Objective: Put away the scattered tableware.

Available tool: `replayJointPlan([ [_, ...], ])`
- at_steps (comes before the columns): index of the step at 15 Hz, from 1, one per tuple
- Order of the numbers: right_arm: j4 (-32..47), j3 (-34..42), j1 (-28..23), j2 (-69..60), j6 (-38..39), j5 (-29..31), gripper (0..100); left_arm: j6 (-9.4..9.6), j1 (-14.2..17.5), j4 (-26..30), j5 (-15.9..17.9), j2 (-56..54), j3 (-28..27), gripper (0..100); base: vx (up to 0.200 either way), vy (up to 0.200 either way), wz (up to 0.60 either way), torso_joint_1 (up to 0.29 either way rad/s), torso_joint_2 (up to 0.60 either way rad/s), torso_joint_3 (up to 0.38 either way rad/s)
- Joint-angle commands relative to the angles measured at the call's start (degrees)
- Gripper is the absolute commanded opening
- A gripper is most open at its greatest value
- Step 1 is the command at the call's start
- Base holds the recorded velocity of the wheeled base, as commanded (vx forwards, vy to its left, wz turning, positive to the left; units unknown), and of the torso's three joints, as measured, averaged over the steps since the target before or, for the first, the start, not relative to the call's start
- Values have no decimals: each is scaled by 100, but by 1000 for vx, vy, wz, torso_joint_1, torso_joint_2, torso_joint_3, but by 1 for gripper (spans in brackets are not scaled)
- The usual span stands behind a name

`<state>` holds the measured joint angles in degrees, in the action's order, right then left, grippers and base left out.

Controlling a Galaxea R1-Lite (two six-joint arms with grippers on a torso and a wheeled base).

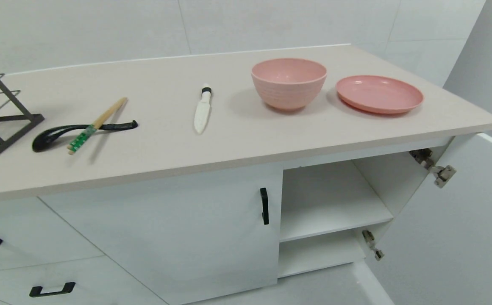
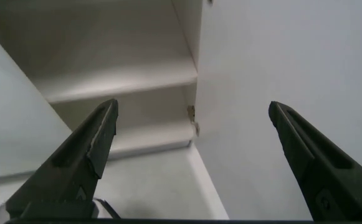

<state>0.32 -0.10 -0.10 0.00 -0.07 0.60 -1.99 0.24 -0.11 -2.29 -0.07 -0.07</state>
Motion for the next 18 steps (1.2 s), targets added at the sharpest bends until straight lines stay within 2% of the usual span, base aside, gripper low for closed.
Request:
replayJointPlan([
  [1, 3, 1, 1, 0, -1, 2, 100, -3, 2, -7, 1, 7, 7, 100, 0, 0, 0, 198, -549, -183],
  [7, -5, 1, 1, 0, -1, 11, 100, 5, 2, 2, 1, 7, 7, 100, 0, 0, 0, 167, -476, -217],
  [11, -5, 1, 1, 0, -1, 11, 100, 5, 2, 2, 1, 7, 7, 100, 0, 0, 0, 371, -478, -231],
  [18, 3, 1, 1, 0, -37, -16, 100, 23, 2, 2, -8, 7, 7, 100, 0, 0, 0, 281, -521, -254],
])
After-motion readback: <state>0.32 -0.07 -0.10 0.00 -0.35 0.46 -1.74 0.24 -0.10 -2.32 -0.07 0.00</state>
